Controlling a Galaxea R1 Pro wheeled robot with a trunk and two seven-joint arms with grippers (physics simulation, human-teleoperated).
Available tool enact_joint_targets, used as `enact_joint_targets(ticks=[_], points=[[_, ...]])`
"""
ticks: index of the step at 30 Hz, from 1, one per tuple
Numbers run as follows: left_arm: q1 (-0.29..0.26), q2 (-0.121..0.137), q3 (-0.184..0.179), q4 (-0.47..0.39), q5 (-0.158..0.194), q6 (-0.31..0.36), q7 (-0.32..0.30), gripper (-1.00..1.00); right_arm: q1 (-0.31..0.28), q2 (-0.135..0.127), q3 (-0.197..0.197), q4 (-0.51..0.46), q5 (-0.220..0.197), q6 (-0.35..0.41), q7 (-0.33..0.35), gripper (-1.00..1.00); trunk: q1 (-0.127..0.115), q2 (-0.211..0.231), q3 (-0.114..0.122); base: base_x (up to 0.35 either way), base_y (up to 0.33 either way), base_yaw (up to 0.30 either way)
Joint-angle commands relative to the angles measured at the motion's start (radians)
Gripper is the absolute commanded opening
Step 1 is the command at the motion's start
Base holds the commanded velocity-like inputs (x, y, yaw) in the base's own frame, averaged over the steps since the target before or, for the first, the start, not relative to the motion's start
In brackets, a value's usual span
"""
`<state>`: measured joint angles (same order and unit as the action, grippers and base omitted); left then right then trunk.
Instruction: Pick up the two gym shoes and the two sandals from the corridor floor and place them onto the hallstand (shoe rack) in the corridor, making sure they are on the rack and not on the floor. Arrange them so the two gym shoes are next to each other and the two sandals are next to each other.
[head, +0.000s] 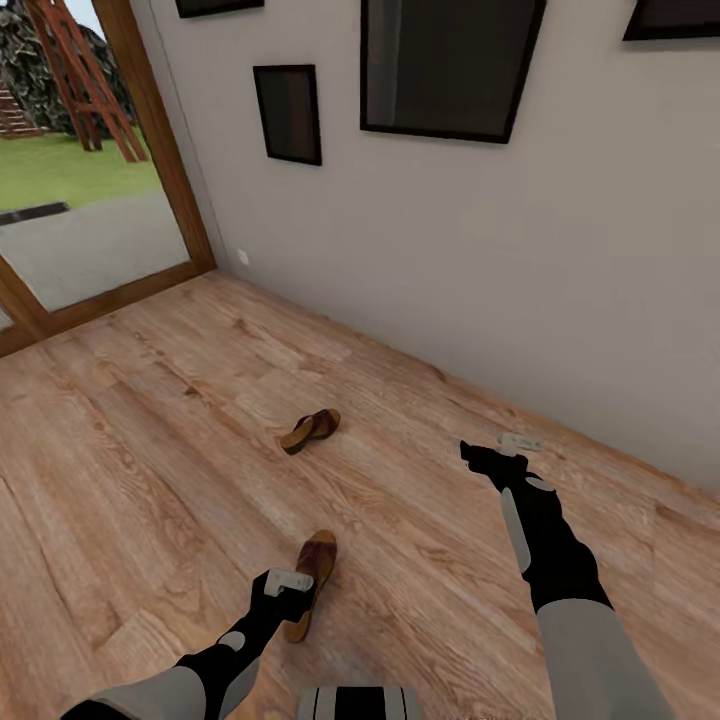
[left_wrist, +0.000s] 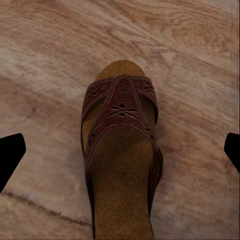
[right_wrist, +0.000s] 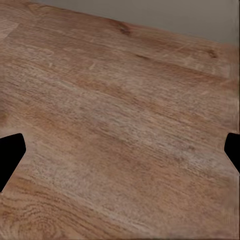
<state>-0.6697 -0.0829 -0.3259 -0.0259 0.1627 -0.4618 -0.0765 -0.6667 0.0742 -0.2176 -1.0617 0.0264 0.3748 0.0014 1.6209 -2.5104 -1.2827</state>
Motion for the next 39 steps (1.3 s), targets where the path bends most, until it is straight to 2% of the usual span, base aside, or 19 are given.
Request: enact_joint_targets(ticks=[1, 12, 39], points=[[-0.001, 0.0, -0.004, 0.001, 0.011, -0.003, -0.006, 1.0, 0.0, 0.001, -0.002, -0.001, 0.003, 0.005, 0.0, 1.0, 0.0, 0.0, -0.001, 0.0, 0.0, -0.203], [-0.001, 0.0, -0.004, 0.001, 0.011, -0.003, -0.006, 1.0, 0.0, 0.001, -0.002, -0.002, 0.003, 0.006, 0.0, 1.0, 0.004, -0.003, -0.041, 0.0, 0.0, -0.039], [-0.001, 0.0, -0.004, 0.002, 0.011, -0.003, -0.006, 1.0, -0.001, 0.001, -0.002, -0.001, 0.003, 0.006, 0.0, 1.0, 0.016, -0.009, -0.189, 0.0, 0.0, 0.001]])
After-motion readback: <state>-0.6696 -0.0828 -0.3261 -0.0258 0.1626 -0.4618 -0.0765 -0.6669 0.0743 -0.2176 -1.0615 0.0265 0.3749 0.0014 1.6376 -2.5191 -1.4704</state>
